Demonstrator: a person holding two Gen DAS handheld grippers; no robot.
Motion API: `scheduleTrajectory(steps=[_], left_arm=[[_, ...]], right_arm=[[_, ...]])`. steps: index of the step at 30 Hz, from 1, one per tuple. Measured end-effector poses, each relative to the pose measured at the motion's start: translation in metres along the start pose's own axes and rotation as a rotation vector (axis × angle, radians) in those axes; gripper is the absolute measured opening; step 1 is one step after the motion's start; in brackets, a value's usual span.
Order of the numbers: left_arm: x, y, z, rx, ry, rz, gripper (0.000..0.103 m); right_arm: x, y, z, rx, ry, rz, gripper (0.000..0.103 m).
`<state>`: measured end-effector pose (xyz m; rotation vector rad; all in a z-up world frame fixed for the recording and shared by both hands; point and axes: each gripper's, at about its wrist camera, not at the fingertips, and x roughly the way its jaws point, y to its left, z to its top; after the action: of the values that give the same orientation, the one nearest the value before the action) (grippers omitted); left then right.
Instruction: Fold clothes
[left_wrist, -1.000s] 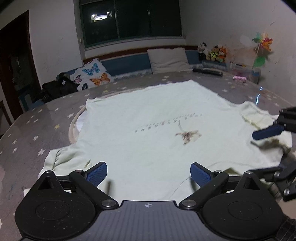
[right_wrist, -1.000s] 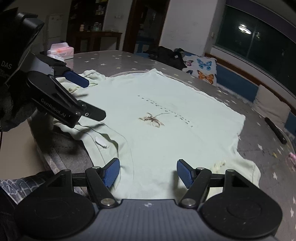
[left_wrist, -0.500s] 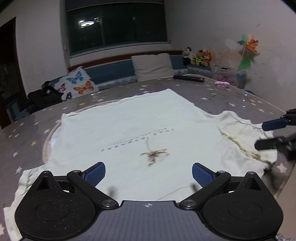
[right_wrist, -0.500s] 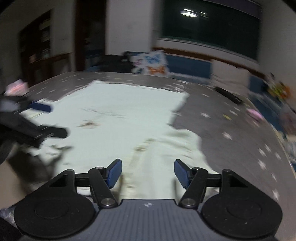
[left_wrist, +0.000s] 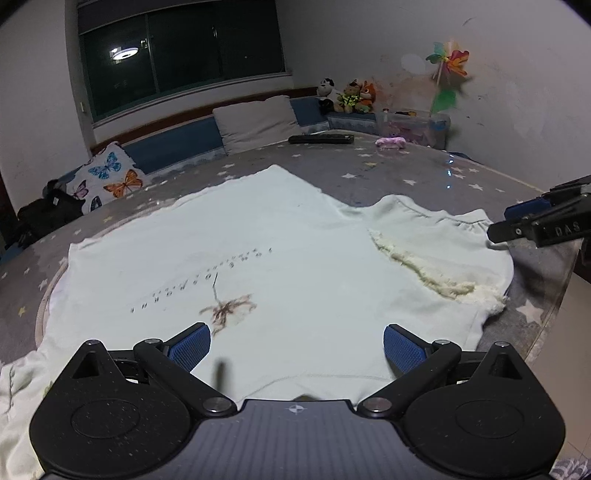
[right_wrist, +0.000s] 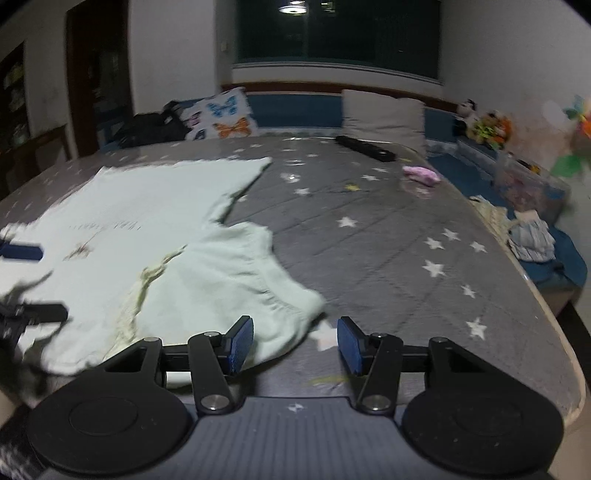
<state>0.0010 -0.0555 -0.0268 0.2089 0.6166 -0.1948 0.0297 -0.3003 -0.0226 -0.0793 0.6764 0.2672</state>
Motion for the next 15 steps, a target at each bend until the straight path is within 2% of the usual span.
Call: scheduleTrajectory(steps=[6,7,9,14,15], left_arm=[[0.009,-0.015,0.015,0.015,-0.019,-0.025,0.102],[0.011,-0.018,0.016,0.019,-0.017,-0.034,0.102],[0.015,-0.025,0.017,0.029,-0.014,-0.052,0.102],[0.021,-0.038,0.014,0.054,0.0,-0.088,0.102],[0.022,-0.039,0.013,0.057,0.005,-0.092,0.102]], right_arm=[[0.01,-0.012,0.003,0.094,0.002,0.013,0.048],[0.013,-0.013,0.003,0.105,0.007,0.01,0.042],[0.017,-0.014,0.003,0.121,0.007,0.004,0.039],[0.019,-0.017,0.004,0.139,0.006,-0.003,0.016],[0.019,-0.017,0.004,0.144,0.006,-0.004,0.015]])
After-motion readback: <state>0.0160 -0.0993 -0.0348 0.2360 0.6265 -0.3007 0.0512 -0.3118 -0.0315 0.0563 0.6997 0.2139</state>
